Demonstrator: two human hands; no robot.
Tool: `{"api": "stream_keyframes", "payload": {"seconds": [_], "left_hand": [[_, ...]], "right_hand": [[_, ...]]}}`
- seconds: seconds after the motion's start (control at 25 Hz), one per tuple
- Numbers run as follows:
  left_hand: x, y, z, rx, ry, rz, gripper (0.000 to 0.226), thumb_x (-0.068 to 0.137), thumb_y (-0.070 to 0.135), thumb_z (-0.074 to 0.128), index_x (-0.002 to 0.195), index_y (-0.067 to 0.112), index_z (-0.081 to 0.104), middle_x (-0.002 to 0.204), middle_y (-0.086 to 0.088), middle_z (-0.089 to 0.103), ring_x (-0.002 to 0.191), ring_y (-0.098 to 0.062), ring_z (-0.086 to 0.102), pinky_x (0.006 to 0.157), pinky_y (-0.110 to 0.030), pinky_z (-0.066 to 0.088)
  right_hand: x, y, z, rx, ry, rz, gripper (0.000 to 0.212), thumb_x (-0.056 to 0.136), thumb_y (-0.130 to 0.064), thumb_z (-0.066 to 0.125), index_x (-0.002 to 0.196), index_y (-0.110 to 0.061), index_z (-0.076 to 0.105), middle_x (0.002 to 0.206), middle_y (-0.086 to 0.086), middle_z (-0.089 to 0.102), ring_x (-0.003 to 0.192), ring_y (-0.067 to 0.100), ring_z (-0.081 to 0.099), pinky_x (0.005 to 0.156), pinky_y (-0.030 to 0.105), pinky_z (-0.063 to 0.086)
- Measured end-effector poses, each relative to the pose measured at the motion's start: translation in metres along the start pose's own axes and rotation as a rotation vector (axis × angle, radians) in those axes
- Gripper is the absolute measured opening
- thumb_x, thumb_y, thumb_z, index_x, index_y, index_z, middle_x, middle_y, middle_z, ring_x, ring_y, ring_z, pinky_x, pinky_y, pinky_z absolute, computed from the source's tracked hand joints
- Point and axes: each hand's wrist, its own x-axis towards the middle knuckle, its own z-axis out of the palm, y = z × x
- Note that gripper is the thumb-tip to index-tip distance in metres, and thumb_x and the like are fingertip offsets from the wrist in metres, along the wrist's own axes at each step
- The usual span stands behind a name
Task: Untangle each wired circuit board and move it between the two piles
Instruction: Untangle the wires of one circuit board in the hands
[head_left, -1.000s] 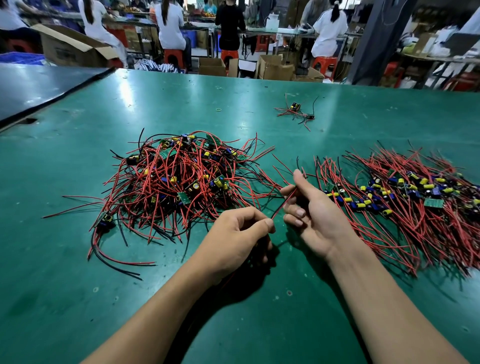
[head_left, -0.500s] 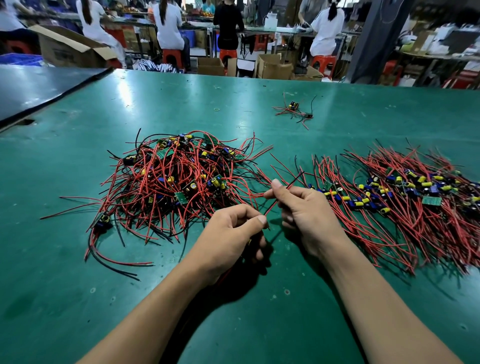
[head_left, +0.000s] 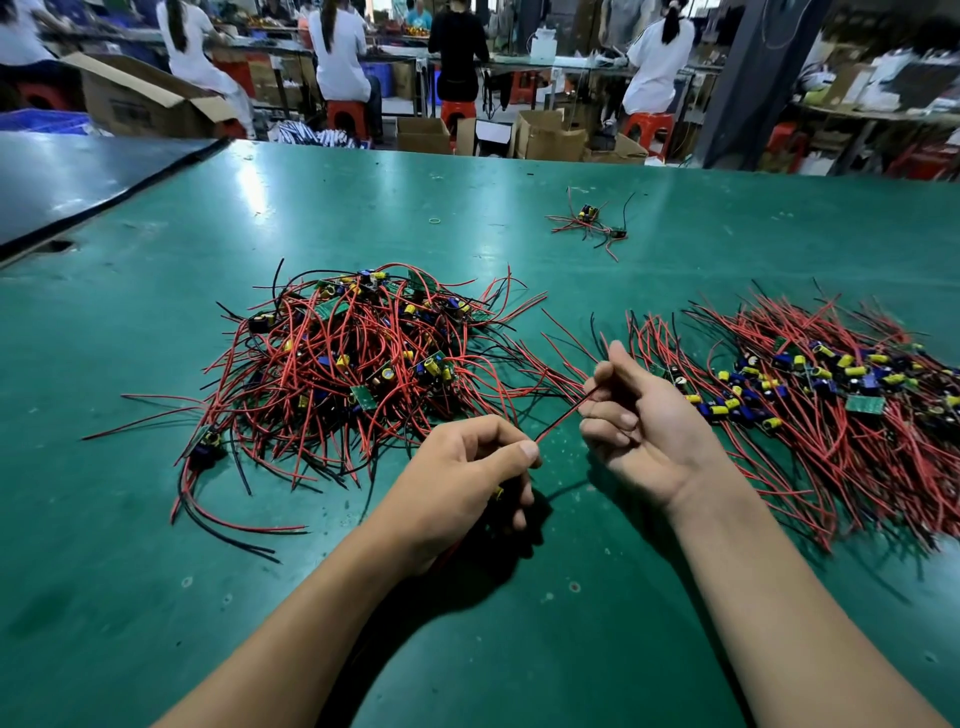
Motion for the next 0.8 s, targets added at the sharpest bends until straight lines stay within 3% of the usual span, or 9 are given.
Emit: {"api": "stream_keyframes", "payload": {"seconds": [0.16, 0.24, 0.48, 0.64, 0.8], "left_hand": [[0.0, 0.0, -0.001, -0.004, -0.001, -0.003, 0.014, 0.095, 0.01, 0.058, 0.082, 0.005, 0.061, 0.061, -0.011, 0.061, 0.048, -0.022, 0.055, 0.048, -0.024, 0.046], [0.001, 0.0, -0.002, -0.009, 0.008, -0.007, 0.014, 0.095, 0.011, 0.059, 0.082, 0.006, 0.062, 0.061, -0.011, 0.061, 0.048, -0.022, 0.056, 0.049, -0.024, 0.047], [0.001, 0.0, 0.0, -0.044, 0.056, -0.02, 0.013, 0.096, 0.011, 0.057, 0.088, 0.0, 0.06, 0.061, -0.012, 0.061, 0.047, -0.023, 0.056, 0.047, -0.024, 0.046], [0.001, 0.003, 0.003, -0.135, 0.076, -0.047, 0.019, 0.097, 0.014, 0.055, 0.095, -0.004, 0.06, 0.065, -0.015, 0.062, 0.049, -0.025, 0.058, 0.046, -0.026, 0.049], [0.004, 0.015, -0.002, -0.393, 0.078, -0.109, 0.048, 0.098, 0.041, 0.046, 0.111, -0.002, 0.06, 0.083, -0.016, 0.069, 0.067, -0.028, 0.071, 0.055, -0.032, 0.058]], "right_hand": [[-0.008, -0.007, -0.004, 0.135, -0.208, 0.213, 0.037, 0.091, -0.03, 0.056, 0.059, -0.011, 0.058, 0.059, -0.004, 0.036, 0.036, 0.001, 0.015, 0.03, 0.017, 0.019], [-0.009, -0.006, -0.004, 0.163, -0.223, 0.238, 0.036, 0.091, -0.03, 0.057, 0.061, -0.011, 0.058, 0.06, -0.004, 0.037, 0.039, 0.001, 0.015, 0.03, 0.017, 0.019], [-0.004, 0.001, 0.001, 0.037, -0.101, 0.048, 0.04, 0.086, -0.048, 0.059, 0.082, -0.01, 0.069, 0.057, -0.005, 0.038, 0.032, 0.002, 0.027, 0.031, 0.011, 0.019], [-0.004, 0.004, 0.004, -0.107, -0.069, -0.025, 0.063, 0.074, -0.064, 0.061, 0.099, -0.007, 0.069, 0.06, -0.006, 0.039, 0.035, 0.002, 0.026, 0.032, 0.012, 0.02], [-0.005, 0.004, 0.004, -0.148, -0.039, -0.062, 0.077, 0.077, -0.075, 0.056, 0.108, -0.006, 0.069, 0.063, -0.004, 0.041, 0.039, 0.003, 0.026, 0.032, 0.014, 0.024]]}}
